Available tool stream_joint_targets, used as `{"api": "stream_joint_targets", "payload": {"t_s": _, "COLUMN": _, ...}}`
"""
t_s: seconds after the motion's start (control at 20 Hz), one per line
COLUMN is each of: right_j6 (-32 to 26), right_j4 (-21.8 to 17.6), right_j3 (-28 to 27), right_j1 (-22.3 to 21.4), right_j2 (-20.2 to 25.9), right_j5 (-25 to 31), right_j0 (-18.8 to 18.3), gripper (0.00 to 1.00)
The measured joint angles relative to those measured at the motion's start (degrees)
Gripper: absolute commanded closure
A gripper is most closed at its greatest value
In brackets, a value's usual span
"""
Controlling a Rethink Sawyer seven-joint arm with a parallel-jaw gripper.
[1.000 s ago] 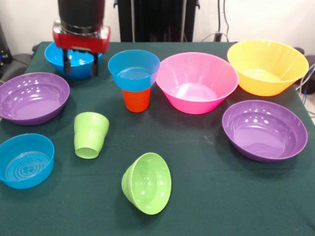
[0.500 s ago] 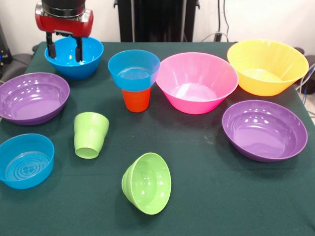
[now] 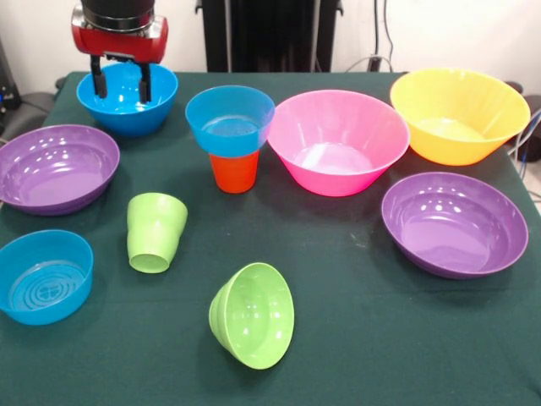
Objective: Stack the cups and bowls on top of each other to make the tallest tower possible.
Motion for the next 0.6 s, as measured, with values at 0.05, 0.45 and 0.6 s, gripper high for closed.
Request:
{"api": "stream_joint_targets", "payload": {"t_s": 0.05, "right_j6": 0.0, "right_j4": 0.0, "right_j3": 0.2, "right_j1": 0.0, "right_j2": 0.0, "right_j5": 0.0, "right_j0": 0.0, "gripper": 0.00}}
{"api": "stream_joint_targets", "payload": {"t_s": 0.45, "right_j6": 0.0, "right_j4": 0.0, "right_j3": 5.1, "right_j1": -0.5, "right_j2": 0.0, "right_j5": -2.1, "right_j0": -1.7, "gripper": 0.00}}
{"api": "stream_joint_targets", "payload": {"t_s": 0.6, "right_j6": 0.0, "right_j4": -0.1, "right_j3": 7.2, "right_j1": -0.5, "right_j2": 0.0, "right_j5": -4.4, "right_j0": -3.1, "gripper": 0.00}}
